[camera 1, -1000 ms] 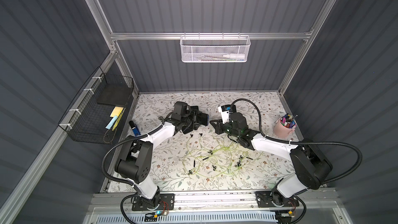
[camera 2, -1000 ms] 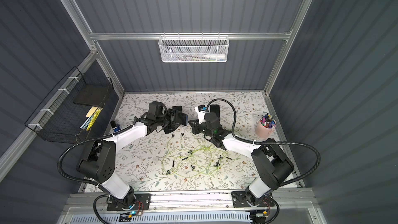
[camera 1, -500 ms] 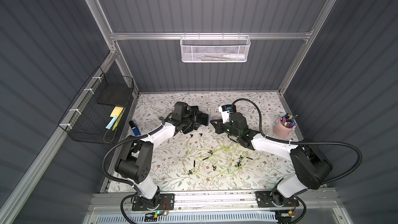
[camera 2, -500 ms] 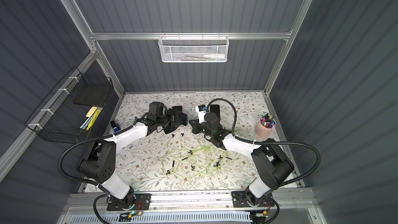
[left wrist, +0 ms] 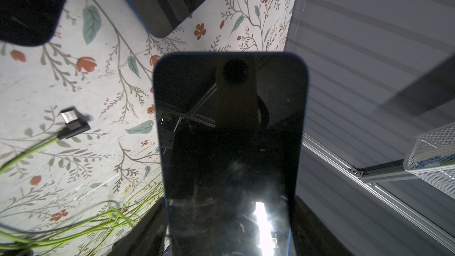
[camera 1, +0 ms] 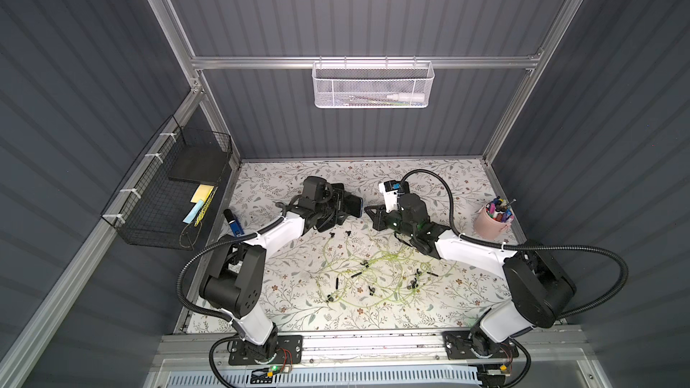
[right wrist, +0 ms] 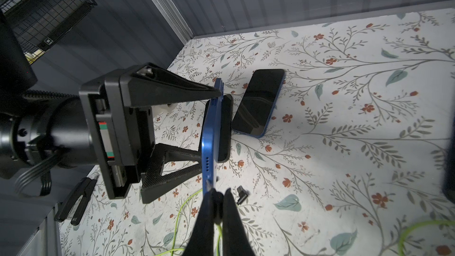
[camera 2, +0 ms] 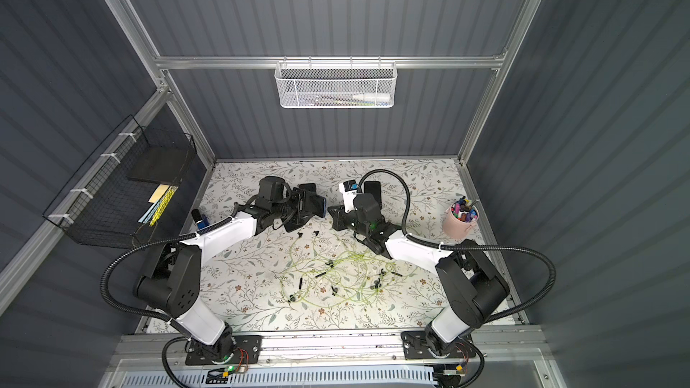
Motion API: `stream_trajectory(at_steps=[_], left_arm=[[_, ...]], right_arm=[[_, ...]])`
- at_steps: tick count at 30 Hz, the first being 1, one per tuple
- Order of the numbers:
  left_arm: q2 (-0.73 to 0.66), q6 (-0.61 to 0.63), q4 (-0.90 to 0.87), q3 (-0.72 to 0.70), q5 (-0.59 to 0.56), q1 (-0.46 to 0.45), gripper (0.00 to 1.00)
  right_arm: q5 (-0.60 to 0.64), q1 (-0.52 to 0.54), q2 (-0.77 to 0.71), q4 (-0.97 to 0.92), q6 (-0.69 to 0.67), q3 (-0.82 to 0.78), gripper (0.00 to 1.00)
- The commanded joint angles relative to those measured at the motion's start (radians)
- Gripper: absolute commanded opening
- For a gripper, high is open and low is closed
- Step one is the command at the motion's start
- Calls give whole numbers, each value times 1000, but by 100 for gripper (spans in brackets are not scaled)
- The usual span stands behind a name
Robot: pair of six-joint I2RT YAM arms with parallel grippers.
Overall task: Plug wired earphones into phones
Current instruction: Insert the wired earphone into the phone.
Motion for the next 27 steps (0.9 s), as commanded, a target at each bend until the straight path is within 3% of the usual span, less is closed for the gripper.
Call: stream_trajectory(at_steps=[1, 14, 27], left_arm=[[-40, 24, 31, 4, 41, -23, 0], [-59, 7, -89, 31, -55, -46, 0], [-44, 3, -90, 42, -70, -72, 0]], right_arm=[[35, 3, 11, -15, -7, 38, 0], [192, 72, 15, -60, -31, 56, 0], [249, 106, 61, -63, 15, 91, 0]])
